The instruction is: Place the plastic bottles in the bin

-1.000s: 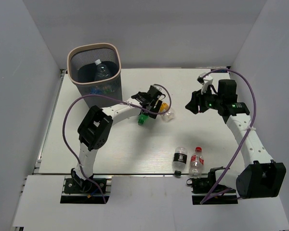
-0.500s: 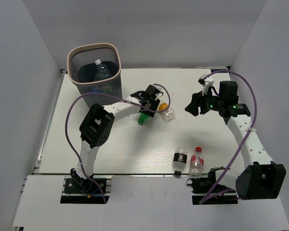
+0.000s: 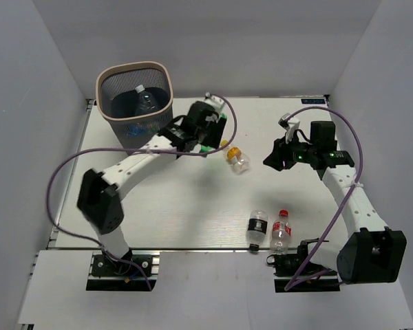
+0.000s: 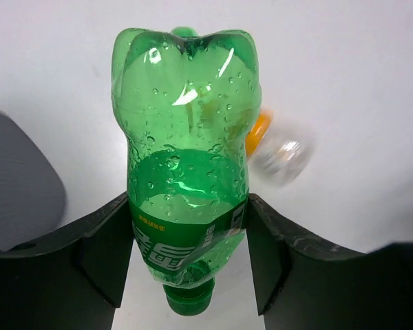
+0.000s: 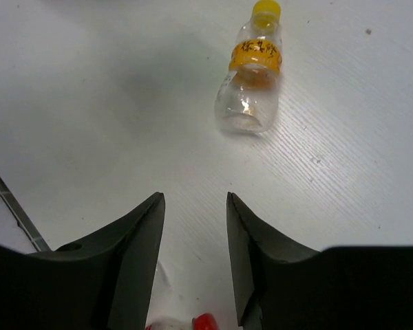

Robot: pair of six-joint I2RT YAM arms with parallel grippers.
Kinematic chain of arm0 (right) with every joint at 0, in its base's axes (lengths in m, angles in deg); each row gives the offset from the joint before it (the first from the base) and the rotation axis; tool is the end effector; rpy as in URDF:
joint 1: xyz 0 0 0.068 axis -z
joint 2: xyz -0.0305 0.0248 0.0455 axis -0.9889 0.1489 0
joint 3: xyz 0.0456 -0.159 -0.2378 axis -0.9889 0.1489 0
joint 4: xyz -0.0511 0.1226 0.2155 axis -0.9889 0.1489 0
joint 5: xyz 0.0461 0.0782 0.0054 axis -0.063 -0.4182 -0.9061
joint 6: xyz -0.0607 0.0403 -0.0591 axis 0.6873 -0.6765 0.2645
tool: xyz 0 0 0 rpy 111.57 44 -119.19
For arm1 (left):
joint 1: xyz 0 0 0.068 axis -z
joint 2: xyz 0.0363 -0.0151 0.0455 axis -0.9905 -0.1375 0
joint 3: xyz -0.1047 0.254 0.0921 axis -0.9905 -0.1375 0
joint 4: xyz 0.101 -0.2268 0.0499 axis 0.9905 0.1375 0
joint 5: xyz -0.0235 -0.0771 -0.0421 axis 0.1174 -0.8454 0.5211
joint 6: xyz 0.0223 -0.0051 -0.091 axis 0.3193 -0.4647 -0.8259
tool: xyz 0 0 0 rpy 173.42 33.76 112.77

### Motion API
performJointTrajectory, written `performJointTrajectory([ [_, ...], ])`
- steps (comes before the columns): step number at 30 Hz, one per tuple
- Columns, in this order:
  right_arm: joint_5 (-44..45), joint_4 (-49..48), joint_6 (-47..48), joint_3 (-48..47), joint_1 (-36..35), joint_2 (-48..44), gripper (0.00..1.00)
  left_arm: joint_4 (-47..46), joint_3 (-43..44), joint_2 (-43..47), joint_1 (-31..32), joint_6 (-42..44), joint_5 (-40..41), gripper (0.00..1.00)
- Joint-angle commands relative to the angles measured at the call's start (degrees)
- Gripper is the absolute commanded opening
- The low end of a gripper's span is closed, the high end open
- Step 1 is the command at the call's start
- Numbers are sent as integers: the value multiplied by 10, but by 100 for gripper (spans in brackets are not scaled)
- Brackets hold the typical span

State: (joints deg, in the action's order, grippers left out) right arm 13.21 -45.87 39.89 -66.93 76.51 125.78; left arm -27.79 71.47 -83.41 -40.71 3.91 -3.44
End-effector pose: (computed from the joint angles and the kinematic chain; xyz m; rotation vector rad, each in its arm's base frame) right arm 0.2635 0.0750 0.3022 -0.7321 2.0101 0.6257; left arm 0.3410 -0.2785 0.2811 0.5521 2.2429 -0.2238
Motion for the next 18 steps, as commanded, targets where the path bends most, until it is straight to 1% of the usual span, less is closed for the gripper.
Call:
performJointTrajectory([
  [1,-24,-13,3,8,0,13,48,-23,56,112,2,13,4,15],
  [2,-23,-23,2,9,-2,19,49,-11,92,118,2,20,10,15],
  [4,-26,-25,-2,9,-2,35,52,-4,132,118,-3,25,35,15],
  [5,-27,-27,-2,5,-3,38,52,2,171,118,-3,25,46,15],
  [8,-29,-26,4,-6,-5,57,53,2,225,118,-29,25,106,18],
  [10,-23,-26,14,-17,-9,69,53,2,238,111,-53,25,150,18],
  [15,-16,-11,32,-44,-18,90,55,37,251,106,-108,-25,229,18],
  [17,-14,-8,35,-49,-21,102,56,42,243,106,-139,-34,235,19],
  [18,-14,-6,36,-55,-25,106,58,42,243,106,-150,-34,235,21],
])
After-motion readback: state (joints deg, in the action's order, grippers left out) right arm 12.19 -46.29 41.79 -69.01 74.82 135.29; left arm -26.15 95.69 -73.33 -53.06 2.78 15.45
